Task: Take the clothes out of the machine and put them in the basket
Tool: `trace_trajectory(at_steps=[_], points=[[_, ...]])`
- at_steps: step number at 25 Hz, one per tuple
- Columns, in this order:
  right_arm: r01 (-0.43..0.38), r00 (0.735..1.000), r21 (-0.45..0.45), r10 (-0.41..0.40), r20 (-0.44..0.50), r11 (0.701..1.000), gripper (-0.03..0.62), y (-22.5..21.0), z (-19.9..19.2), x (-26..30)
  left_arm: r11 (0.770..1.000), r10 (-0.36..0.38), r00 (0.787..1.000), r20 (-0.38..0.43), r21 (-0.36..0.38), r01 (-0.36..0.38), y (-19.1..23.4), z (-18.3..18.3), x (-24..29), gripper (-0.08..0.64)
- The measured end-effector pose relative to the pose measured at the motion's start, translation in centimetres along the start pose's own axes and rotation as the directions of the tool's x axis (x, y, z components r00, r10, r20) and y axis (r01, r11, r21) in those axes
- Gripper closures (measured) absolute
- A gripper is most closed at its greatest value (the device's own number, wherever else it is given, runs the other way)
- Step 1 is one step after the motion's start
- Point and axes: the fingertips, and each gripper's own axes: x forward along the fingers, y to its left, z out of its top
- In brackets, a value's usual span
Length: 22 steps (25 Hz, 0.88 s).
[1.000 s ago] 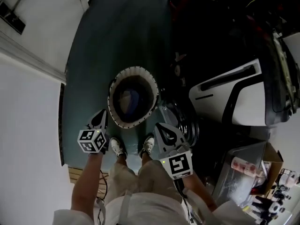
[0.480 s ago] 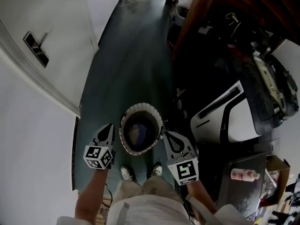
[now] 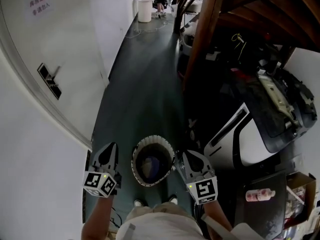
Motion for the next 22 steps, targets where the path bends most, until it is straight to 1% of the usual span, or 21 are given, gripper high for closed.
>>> trace_trajectory(at_steps=[3, 8, 12, 16, 22], points=[[0.037, 0.999, 0.007, -0.037, 0.024, 0.999, 0.581, -1.6, 0.9, -1.2, 1.000, 0.011, 0.996, 0.084, -0.013, -0.010, -0.6, 3.3, -1.5, 0.545], [0.081, 0.995, 0.005, -0.081, 0.055, 0.997, 0.581, -3.6, 2.1, -3.4, 1.000, 0.015, 0.986, 0.167, -0.003, -0.014, -2.0, 7.2, -3.6, 0.546], [0.101, 0.992, -0.001, -0.101, 0.077, 0.995, 0.581, -4.8, 2.8, -4.7, 0.999, 0.032, 0.973, 0.229, -0.007, -0.032, -3.3, 8.9, -4.8, 0.546], [0.116, 0.988, -0.006, -0.114, 0.100, 0.993, 0.581, -5.7, 3.6, -5.6, 1.000, 0.030, 0.963, 0.266, -0.003, -0.030, -4.5, 10.3, -5.8, 0.545], [0.124, 0.985, -0.034, -0.119, 0.128, 0.992, 0.581, -6.6, 4.8, -6.6, 0.998, 0.060, 0.946, 0.318, 0.000, -0.063, -4.6, 12.0, -8.0, 0.545]])
